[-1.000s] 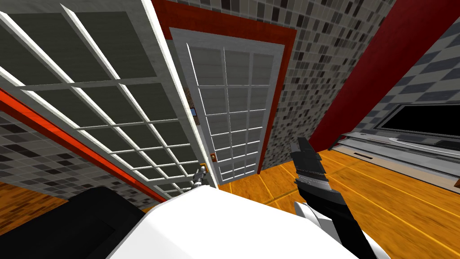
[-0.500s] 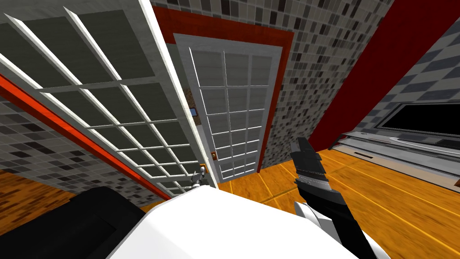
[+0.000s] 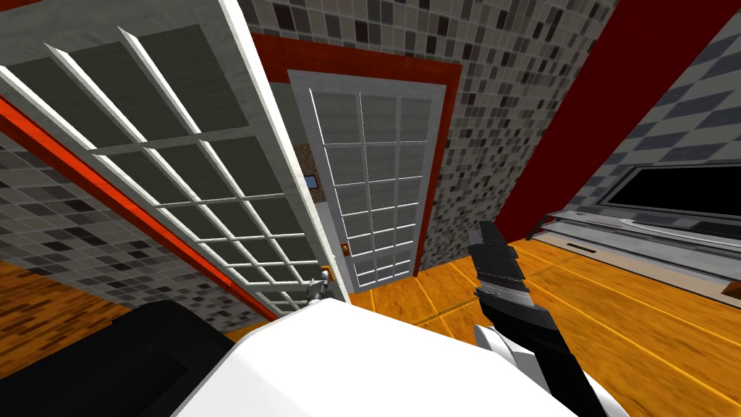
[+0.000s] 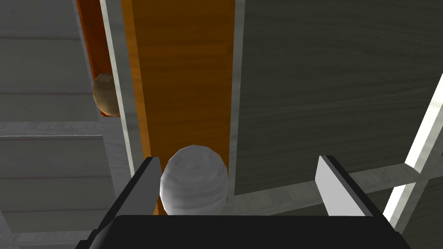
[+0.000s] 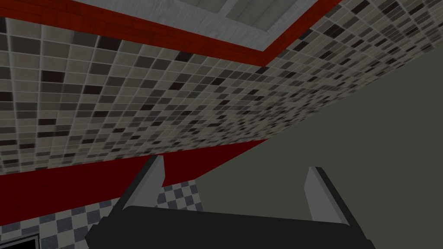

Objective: Pull the door open

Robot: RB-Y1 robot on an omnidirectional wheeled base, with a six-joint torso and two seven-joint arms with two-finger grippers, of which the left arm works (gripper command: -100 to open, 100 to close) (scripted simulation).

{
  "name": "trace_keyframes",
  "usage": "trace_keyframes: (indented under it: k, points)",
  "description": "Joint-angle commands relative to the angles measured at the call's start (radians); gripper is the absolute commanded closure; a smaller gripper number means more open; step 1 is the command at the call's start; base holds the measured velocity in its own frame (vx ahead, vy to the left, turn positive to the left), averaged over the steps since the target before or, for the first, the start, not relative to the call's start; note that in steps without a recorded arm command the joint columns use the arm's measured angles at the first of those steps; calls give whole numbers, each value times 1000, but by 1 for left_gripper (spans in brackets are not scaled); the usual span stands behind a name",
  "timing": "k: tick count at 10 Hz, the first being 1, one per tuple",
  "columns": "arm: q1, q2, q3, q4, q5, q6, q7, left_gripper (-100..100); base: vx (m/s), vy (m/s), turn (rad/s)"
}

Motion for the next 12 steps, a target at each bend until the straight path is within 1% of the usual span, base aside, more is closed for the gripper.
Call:
trace_keyframes:
  k: [1,3,5,8,10,11,12]
  points:
    - [32,3,14,-9,5,38,3,100,-54,-26,41]
    - [32,3,14,-9,5,38,3,100,-19,-13,13]
    - [43,7,18,-2,10,39,23,100,-42,-16,4]
    - [43,7,18,-2,10,39,23,100,-21,-6,3]
    - [59,13,23,9,16,39,55,100,-72,-15,24]
    - [59,13,23,-9,16,39,55,100,-71,-26,5]
    - [59,13,23,9,16,39,55,100,-36,-11,23]
